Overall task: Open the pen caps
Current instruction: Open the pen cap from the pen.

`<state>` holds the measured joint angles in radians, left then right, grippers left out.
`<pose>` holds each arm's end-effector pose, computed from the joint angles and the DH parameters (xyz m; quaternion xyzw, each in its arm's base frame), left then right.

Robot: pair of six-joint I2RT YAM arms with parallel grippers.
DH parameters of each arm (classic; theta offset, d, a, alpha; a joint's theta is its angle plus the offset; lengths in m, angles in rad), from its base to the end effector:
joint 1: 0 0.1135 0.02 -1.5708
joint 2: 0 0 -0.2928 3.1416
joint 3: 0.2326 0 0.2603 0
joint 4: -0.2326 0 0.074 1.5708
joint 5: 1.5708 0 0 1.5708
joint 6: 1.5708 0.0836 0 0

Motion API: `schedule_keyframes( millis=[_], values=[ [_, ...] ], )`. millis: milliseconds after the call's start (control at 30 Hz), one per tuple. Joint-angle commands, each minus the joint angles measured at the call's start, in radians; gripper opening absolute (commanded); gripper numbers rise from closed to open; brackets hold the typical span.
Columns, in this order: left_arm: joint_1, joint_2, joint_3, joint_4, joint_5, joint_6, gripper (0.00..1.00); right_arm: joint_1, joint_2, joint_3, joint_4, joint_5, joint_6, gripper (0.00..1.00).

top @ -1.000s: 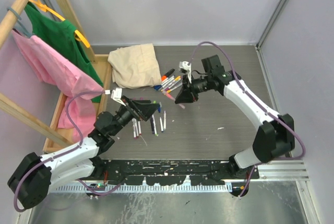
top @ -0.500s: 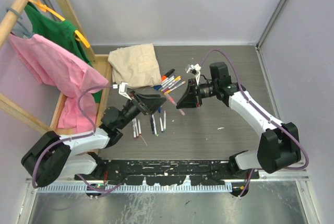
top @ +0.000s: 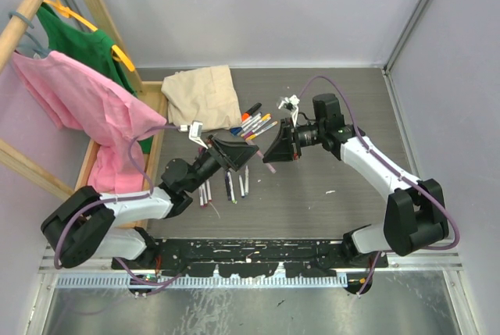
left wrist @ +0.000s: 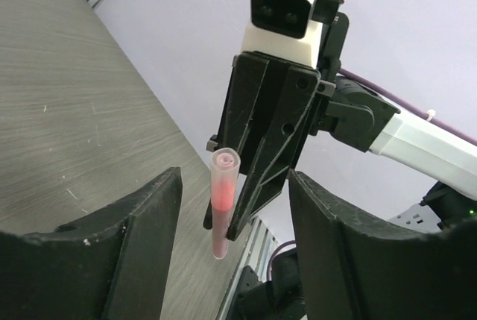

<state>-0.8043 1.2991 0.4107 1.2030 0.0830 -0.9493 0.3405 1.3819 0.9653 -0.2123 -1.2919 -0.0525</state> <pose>0.2012 -0.2190 0.2855 -0.0090 0.5880 -0.6370 0.4984 0.2554 0.1757 0.2964 -0.4068 0.6446 0.5829 0.2816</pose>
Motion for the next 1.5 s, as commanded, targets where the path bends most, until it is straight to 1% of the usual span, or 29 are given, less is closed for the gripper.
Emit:
schedule_keyframes(
  millis=[0, 167, 367, 433, 500, 633, 700, 733, 833, 867, 933, 1000, 1133, 1333, 1400, 1433, 1467],
  values=[
    [-0.007, 0.002, 0.037, 0.017, -0.038, 0.03, 0.58, 0.006, 0.002, -0.005, 0.053, -0.017, 0.024, 0.01],
    [-0.008, 0.005, 0.045, -0.002, -0.047, 0.035, 0.48, 0.013, 0.006, -0.007, 0.055, -0.008, 0.025, 0.01],
    [-0.01, 0.007, 0.054, -0.019, -0.045, 0.04, 0.4, 0.021, 0.013, -0.01, 0.056, -0.006, 0.024, 0.01],
    [-0.009, 0.009, 0.056, -0.021, -0.046, 0.039, 0.36, 0.025, 0.014, -0.011, 0.056, -0.003, 0.024, 0.01],
    [-0.009, 0.011, 0.058, -0.023, -0.043, 0.04, 0.28, 0.026, 0.016, -0.013, 0.056, -0.001, 0.025, 0.01],
    [-0.009, 0.006, 0.06, -0.038, -0.041, 0.046, 0.06, 0.028, 0.013, -0.014, 0.056, 0.001, 0.025, 0.01],
    [-0.01, 0.001, 0.059, -0.044, -0.044, 0.055, 0.0, 0.029, 0.01, -0.02, 0.06, 0.005, 0.031, 0.02],
    [-0.01, -0.002, 0.057, -0.046, -0.045, 0.06, 0.0, 0.028, 0.009, -0.027, 0.071, 0.014, 0.047, 0.08],
    [-0.01, -0.01, 0.057, -0.049, -0.042, 0.08, 0.0, 0.031, -0.007, -0.072, 0.169, 0.024, 0.136, 0.37],
    [-0.009, -0.011, 0.057, -0.048, -0.04, 0.084, 0.0, 0.03, -0.012, -0.092, 0.214, 0.025, 0.174, 0.45],
    [-0.009, -0.01, 0.057, -0.048, -0.037, 0.09, 0.0, 0.036, -0.02, -0.127, 0.299, 0.021, 0.233, 0.53],
    [-0.009, -0.006, 0.058, -0.042, -0.03, 0.093, 0.0, 0.046, -0.022, -0.136, 0.324, 0.021, 0.246, 0.56],
    [-0.009, 0.004, 0.061, -0.033, -0.022, 0.099, 0.0, 0.071, -0.014, -0.134, 0.324, 0.018, 0.246, 0.54],
    [-0.009, 0.021, 0.071, -0.032, -0.022, 0.106, 0.0, 0.094, -0.004, -0.128, 0.323, 0.019, 0.254, 0.43],
    [-0.009, 0.023, 0.073, -0.031, -0.02, 0.11, 0.0, 0.096, 0.001, -0.125, 0.324, 0.015, 0.258, 0.32],
    [-0.007, 0.022, 0.076, -0.03, -0.021, 0.116, 0.0, 0.097, 0.004, -0.124, 0.324, 0.013, 0.26, 0.25],
    [-0.008, 0.019, 0.078, -0.033, -0.024, 0.123, 0.0, 0.098, 0.007, -0.121, 0.324, 0.009, 0.262, 0.14]
  ],
)
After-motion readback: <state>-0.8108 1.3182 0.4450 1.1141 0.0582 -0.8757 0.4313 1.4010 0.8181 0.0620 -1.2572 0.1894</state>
